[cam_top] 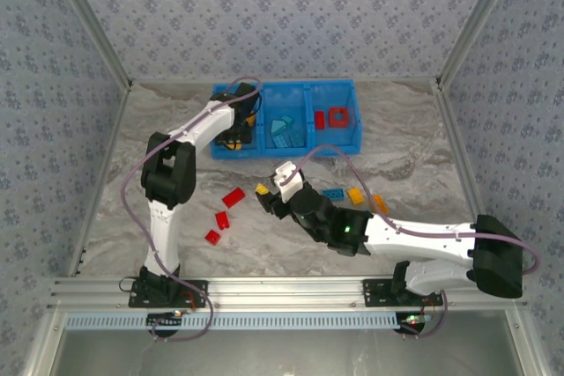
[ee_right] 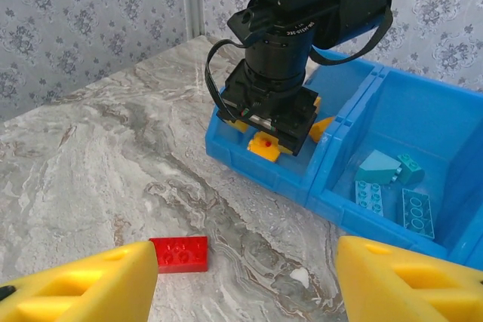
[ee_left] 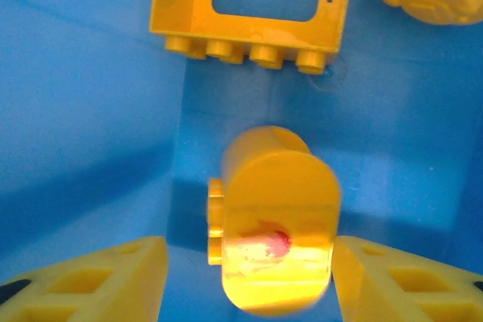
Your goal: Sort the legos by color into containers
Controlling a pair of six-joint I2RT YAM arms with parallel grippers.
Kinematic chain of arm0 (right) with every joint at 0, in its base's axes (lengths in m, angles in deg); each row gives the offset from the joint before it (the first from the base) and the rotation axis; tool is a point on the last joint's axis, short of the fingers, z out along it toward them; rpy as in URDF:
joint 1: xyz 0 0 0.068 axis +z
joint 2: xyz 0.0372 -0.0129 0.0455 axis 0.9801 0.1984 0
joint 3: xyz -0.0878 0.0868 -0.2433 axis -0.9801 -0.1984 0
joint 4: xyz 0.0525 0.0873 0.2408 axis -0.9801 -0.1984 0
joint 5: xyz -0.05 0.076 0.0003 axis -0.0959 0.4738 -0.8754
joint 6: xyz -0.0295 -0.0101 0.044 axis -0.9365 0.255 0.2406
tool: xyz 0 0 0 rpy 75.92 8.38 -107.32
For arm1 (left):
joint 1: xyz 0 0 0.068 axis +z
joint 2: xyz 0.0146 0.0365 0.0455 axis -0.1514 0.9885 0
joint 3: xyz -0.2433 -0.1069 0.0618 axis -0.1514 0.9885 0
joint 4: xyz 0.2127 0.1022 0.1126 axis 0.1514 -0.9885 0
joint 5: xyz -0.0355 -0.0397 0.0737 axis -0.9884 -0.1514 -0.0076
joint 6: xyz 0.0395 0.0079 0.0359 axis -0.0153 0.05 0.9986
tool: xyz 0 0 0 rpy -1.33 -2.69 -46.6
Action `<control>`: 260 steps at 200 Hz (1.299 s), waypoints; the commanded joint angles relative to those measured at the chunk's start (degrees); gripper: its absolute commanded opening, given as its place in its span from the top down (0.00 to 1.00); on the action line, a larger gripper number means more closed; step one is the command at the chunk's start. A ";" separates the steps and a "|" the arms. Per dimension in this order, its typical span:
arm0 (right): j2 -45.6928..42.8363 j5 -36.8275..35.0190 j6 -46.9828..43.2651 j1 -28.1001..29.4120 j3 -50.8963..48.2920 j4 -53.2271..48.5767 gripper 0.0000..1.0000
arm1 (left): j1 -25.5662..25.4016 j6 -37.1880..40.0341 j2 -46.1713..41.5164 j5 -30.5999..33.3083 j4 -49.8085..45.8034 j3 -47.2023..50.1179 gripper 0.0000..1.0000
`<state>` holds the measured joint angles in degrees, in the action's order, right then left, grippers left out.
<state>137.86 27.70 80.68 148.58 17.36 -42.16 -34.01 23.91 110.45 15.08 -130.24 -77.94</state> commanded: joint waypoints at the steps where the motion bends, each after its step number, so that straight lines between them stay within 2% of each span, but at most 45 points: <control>1: -2.18 -1.95 1.59 -0.38 0.13 -0.22 0.33 | -0.99 0.48 -2.35 3.01 -3.29 -2.07 0.33; 49: -2.46 2.24 3.16 -3.49 1.68 -5.27 0.32 | -3.93 -0.29 -11.51 4.36 -5.53 -3.62 0.30; 68: -0.85 7.03 3.07 -4.18 1.84 -6.84 0.31 | -5.31 -0.57 -17.21 4.33 -5.85 -2.36 0.30; 80: 1.03 12.48 1.41 -4.70 2.81 -9.38 0.26 | -6.18 -0.69 -21.77 4.13 -5.77 -0.27 0.29; 93: 3.83 19.12 -2.14 -5.40 4.44 -13.45 0.20 | -6.66 -1.09 -28.04 2.27 -4.72 3.99 0.29; 112: 8.80 26.44 -7.53 -7.79 5.60 -16.66 0.10 | -7.03 -1.72 -38.77 -3.94 -0.90 13.55 0.28; 138: 17.77 35.17 -13.13 -13.04 10.60 -21.01 0.07 | -7.13 -3.98 -53.68 -11.24 3.42 27.46 0.26; 159: 26.12 36.78 -18.02 -14.09 17.66 -25.18 0.03 | -7.04 -5.23 -63.96 -14.71 3.08 35.97 0.25; 187: 36.52 35.69 -22.90 -13.70 26.94 -28.73 0.01 | -6.86 -6.84 -73.36 -14.06 -2.70 41.68 0.24; 221: 44.24 34.83 -24.25 -14.03 34.30 -28.58 0.01 | -6.69 -9.14 -80.66 -12.65 -5.83 44.62 0.25; 260: 51.78 36.24 -24.30 -14.52 44.01 -33.06 0.02 | -6.73 -10.06 -86.61 -11.85 -5.45 45.60 0.25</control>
<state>186.01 62.63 57.88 134.46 56.09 -70.90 -40.98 15.17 26.67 2.62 -134.74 -32.76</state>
